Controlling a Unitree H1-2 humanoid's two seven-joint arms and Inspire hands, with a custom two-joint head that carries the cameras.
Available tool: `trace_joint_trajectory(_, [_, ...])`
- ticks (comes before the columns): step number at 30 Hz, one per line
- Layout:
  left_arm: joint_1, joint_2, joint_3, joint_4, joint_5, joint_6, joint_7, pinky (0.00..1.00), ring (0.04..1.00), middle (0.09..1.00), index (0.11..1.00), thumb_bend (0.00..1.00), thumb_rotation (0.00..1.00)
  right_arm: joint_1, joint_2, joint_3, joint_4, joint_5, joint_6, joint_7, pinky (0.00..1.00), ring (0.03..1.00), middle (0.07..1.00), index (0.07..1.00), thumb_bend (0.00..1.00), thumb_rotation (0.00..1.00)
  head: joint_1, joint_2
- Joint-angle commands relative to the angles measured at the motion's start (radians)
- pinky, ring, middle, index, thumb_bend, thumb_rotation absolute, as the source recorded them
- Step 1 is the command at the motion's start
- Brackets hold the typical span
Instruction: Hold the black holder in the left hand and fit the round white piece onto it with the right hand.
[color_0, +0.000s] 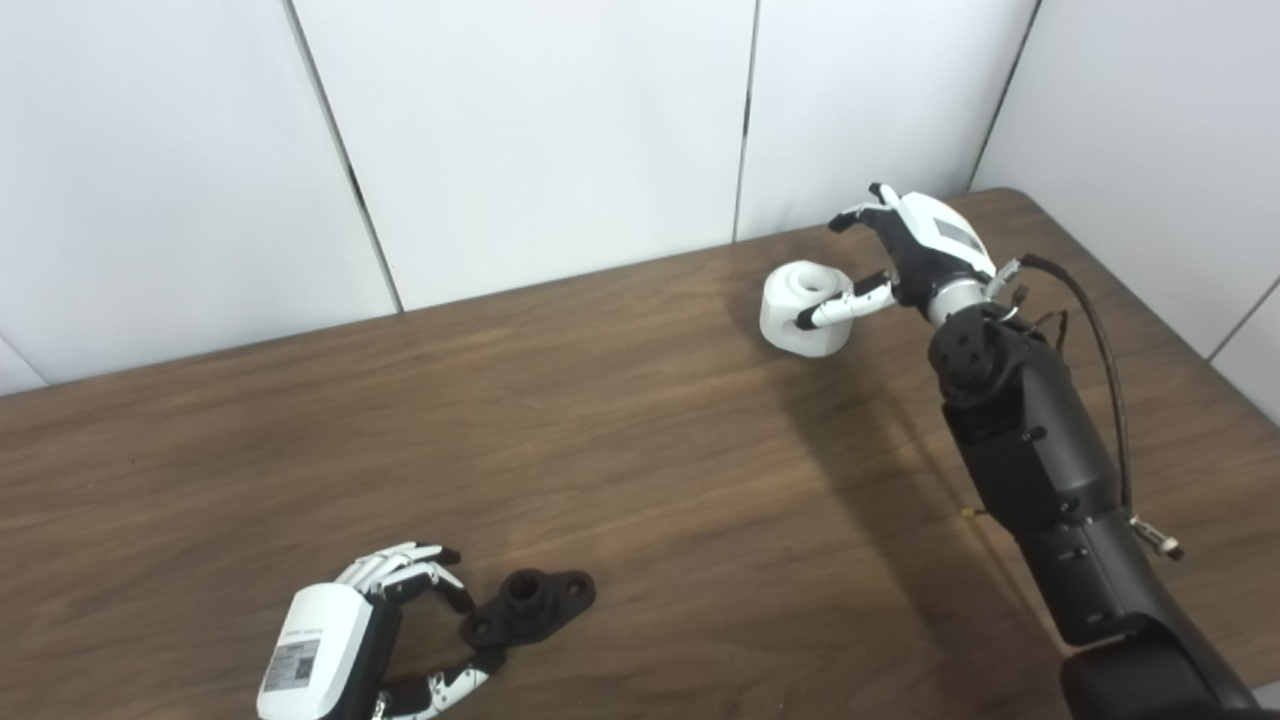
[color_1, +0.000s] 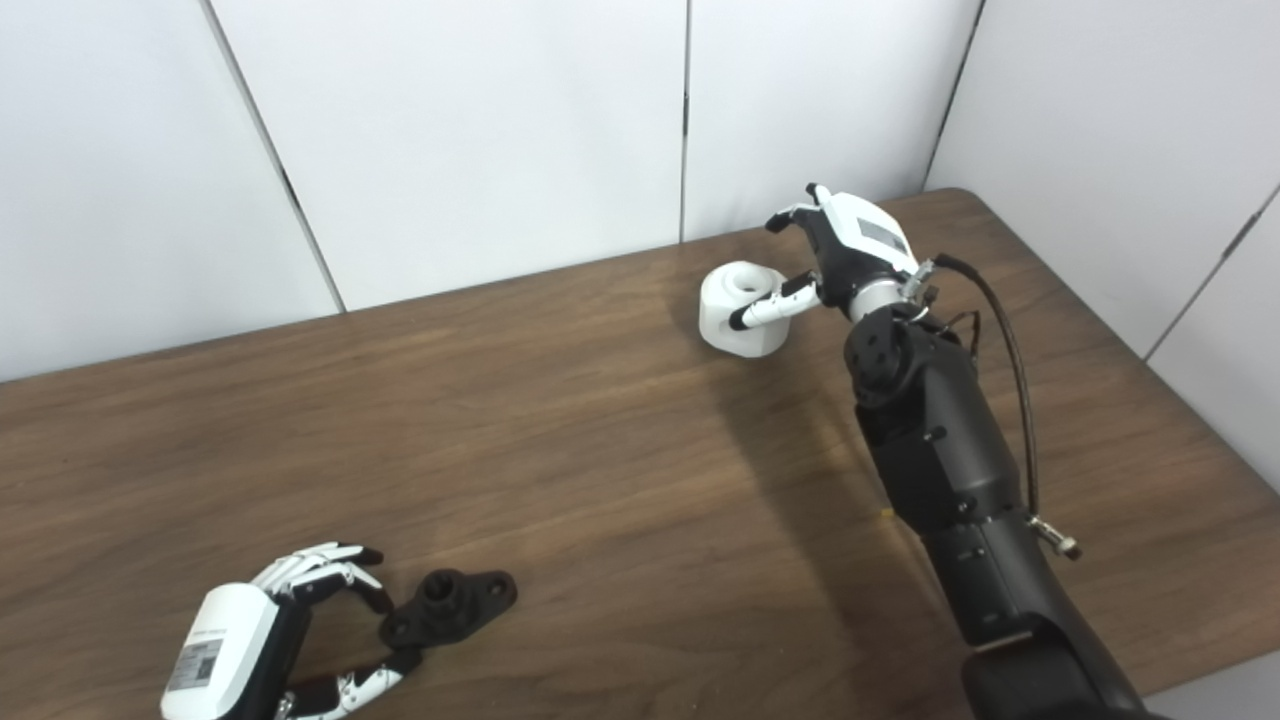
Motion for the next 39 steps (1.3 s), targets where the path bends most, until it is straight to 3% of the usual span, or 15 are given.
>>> trace_joint_trajectory(1, [0.019, 0.018, 0.000, 0.021, 0.017, 0.014, -0.015, 0.75, 0.783, 0.735, 0.486, 0.52, 0.04, -0.057, -0.023, -0.011, -0.015, -0.022, 0.001, 0.021, 0.97, 1.000, 1.000, 0.792, 0.93, 0.33, 0.000, 0.000])
trace_joint_trajectory(12, [0.019, 0.015, -0.001, 0.015, 0.036, 0.025, -0.016, 0.75, 0.785, 0.735, 0.486, 0.52, 0.04, -0.070, -0.026, -0.006, -0.001, -0.041, 0.001, 0.066, 0.96, 1.000, 1.000, 0.745, 0.93, 0.32, 0.004, 0.001])
trace_joint_trajectory(28, [0.022, 0.004, 0.001, 0.004, 0.052, 0.040, -0.022, 0.76, 0.793, 0.741, 0.486, 0.52, 0.04, -0.068, -0.075, 0.058, 0.048, 0.043, -0.007, -0.023, 1.00, 1.000, 0.964, 0.662, 0.89, 0.28, 0.010, 0.002])
trace_joint_trajectory(39, [0.025, 0.001, 0.002, -0.001, 0.049, 0.037, -0.024, 0.76, 0.796, 0.741, 0.486, 0.52, 0.04, -0.067, -0.095, 0.084, 0.064, 0.078, -0.004, -0.073, 1.00, 1.000, 0.956, 0.661, 0.89, 0.28, 0.013, 0.005])
